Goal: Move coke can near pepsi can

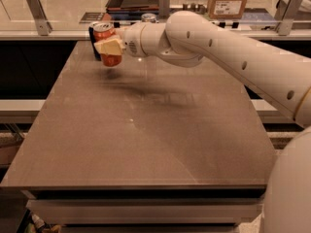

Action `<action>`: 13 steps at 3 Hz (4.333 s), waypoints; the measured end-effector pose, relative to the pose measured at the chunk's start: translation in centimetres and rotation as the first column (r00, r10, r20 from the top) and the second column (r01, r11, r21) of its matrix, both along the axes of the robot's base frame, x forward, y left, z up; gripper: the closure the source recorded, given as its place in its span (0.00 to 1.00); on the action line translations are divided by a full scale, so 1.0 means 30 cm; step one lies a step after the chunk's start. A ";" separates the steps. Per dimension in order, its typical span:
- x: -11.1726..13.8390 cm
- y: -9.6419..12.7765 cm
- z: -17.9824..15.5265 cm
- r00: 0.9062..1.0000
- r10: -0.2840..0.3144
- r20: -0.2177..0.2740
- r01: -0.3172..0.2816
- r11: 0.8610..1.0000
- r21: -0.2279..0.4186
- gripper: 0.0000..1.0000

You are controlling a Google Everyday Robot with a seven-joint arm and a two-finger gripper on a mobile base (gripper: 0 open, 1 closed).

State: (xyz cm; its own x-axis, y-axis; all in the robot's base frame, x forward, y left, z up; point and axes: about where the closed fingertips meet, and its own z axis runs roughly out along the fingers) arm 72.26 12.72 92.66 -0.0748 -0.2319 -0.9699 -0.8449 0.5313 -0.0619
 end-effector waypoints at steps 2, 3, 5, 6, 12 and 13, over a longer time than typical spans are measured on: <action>0.090 -0.029 -0.063 1.000 -0.012 -0.008 0.012 1.000 0.019 1.00; 0.134 -0.059 -0.084 1.000 -0.025 -0.009 0.025 0.999 0.035 1.00; 0.128 -0.040 -0.086 1.000 -0.017 -0.011 0.017 0.999 0.035 0.71; 0.126 -0.028 -0.087 1.000 -0.012 -0.012 0.012 0.999 0.036 0.44; 0.113 0.024 -0.094 1.000 0.011 -0.016 -0.010 0.999 0.038 0.36; 0.110 0.033 -0.095 1.000 0.014 -0.017 -0.014 0.999 0.038 0.13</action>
Offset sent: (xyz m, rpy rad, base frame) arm 0.0436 -0.0226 -0.0308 0.0358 0.0137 -0.0296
